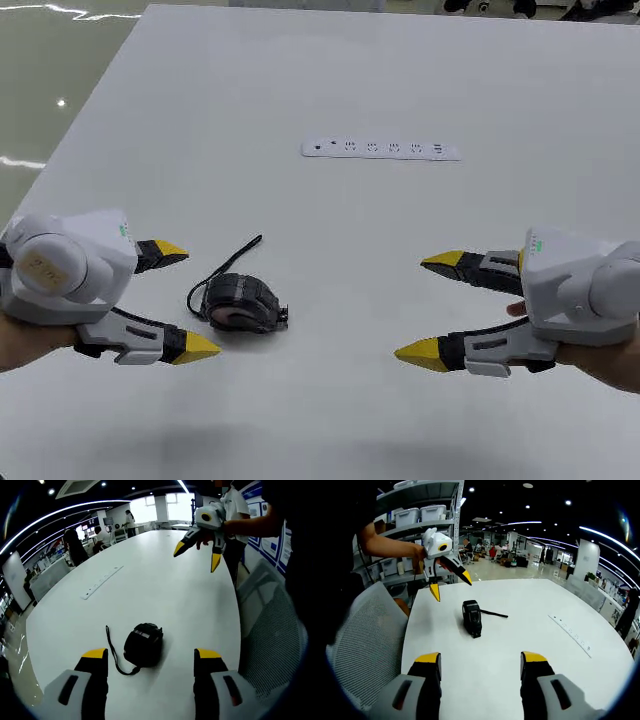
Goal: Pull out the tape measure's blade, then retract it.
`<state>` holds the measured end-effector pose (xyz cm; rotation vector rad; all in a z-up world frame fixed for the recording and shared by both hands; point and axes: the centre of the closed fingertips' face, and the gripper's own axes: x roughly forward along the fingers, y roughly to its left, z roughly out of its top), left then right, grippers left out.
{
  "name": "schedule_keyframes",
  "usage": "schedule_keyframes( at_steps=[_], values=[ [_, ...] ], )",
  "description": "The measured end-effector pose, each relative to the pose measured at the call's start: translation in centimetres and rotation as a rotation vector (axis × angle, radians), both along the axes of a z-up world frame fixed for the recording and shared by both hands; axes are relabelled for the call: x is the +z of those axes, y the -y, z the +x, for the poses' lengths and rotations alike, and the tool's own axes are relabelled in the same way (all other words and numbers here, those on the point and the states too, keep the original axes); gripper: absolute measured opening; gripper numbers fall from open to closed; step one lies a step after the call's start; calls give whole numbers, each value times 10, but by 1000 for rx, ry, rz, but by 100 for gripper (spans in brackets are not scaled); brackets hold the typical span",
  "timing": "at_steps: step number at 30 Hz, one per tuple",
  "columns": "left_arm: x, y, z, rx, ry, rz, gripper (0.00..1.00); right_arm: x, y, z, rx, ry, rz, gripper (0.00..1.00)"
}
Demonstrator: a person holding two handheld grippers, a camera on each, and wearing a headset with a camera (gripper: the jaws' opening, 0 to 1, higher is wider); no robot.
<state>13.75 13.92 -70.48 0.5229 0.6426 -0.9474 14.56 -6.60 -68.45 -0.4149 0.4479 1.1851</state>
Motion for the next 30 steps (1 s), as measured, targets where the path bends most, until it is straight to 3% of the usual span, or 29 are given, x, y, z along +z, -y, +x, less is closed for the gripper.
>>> schedule_keyframes(
  at_steps=[7,15,30],
  values=[
    [-13,1,5,-38,-24,1,60,-7,-10,6,44,3,-6,62],
    [-25,4,11,-101,-40,36,53,-19,-26,11,102,-2,-12,58],
    [-35,9,19,-177,-50,84,47,-43,-48,21,163,-2,-23,49]
  ],
)
